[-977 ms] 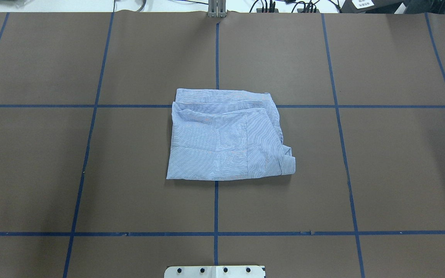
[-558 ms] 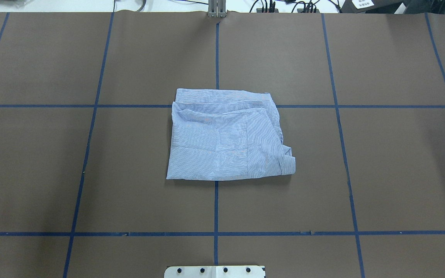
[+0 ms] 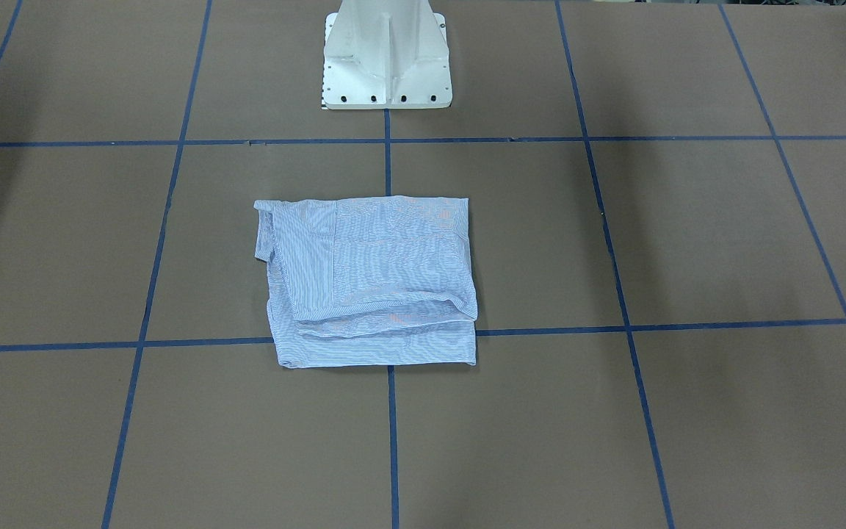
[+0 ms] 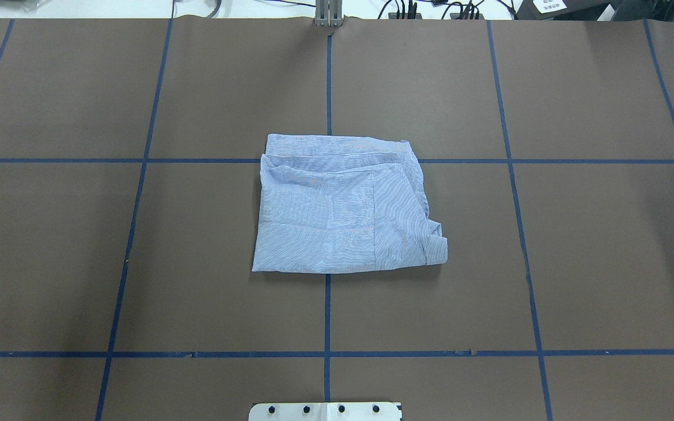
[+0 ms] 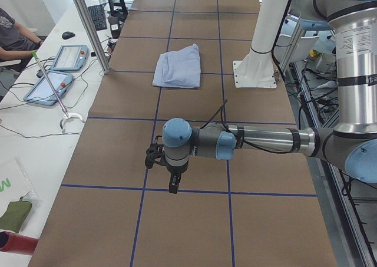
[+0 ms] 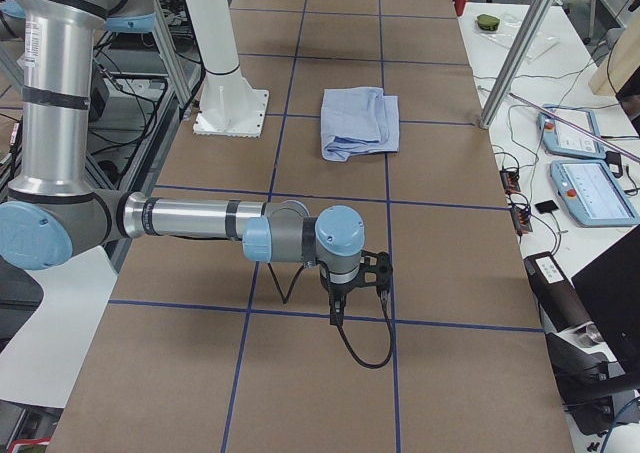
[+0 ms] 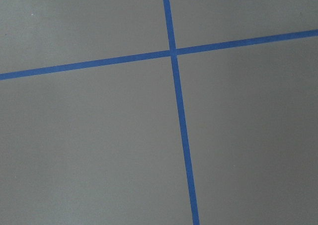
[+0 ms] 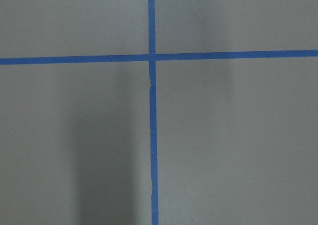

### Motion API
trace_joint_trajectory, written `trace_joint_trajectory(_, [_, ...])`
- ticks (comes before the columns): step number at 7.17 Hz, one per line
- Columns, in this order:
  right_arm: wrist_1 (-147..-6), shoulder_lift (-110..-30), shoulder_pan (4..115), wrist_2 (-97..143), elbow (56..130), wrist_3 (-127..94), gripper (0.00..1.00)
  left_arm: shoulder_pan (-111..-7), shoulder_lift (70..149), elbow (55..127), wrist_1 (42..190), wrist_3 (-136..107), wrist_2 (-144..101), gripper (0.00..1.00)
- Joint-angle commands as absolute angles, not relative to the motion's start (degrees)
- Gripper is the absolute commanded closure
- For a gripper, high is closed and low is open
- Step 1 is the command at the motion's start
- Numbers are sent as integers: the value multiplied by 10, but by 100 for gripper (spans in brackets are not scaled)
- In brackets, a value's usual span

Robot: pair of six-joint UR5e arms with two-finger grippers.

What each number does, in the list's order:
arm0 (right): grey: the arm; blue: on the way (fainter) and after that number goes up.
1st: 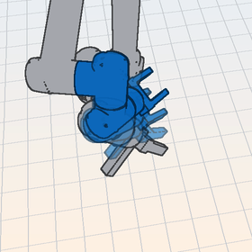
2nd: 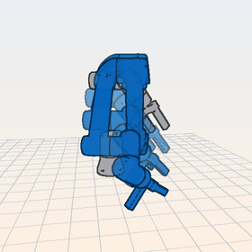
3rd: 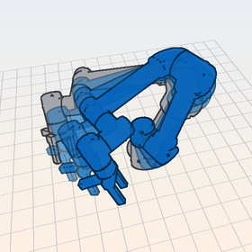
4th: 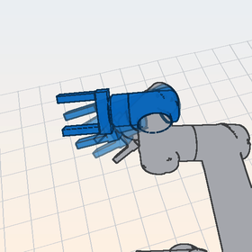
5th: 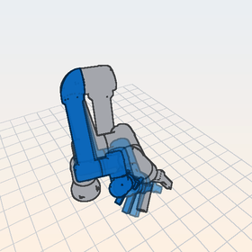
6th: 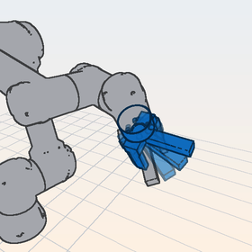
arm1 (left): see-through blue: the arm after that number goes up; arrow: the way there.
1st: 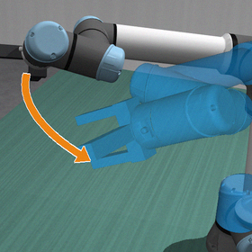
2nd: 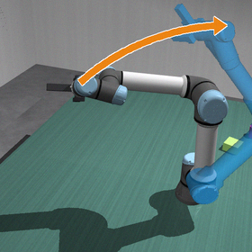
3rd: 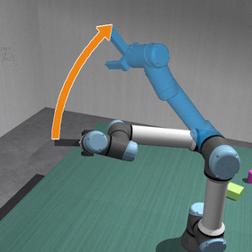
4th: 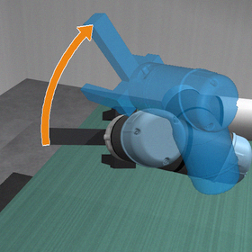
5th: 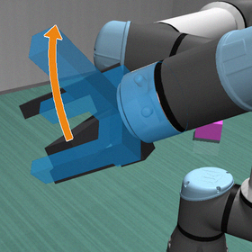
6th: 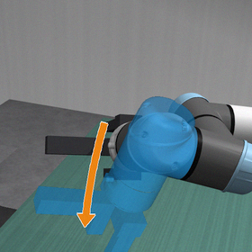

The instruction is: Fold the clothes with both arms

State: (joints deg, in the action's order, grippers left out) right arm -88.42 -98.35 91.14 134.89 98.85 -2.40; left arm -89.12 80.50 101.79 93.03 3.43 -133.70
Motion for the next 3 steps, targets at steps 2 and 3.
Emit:
trace_joint_trajectory(2, [-884, -983, 911, 1350, 989, -25, 0, -890, 806, 1018, 930, 34, -1337, 0])
trace_joint_trajectory(3, [-884, -983, 911, 1351, 988, -25, 0, -891, 808, 1016, 930, 34, -1337, 0])
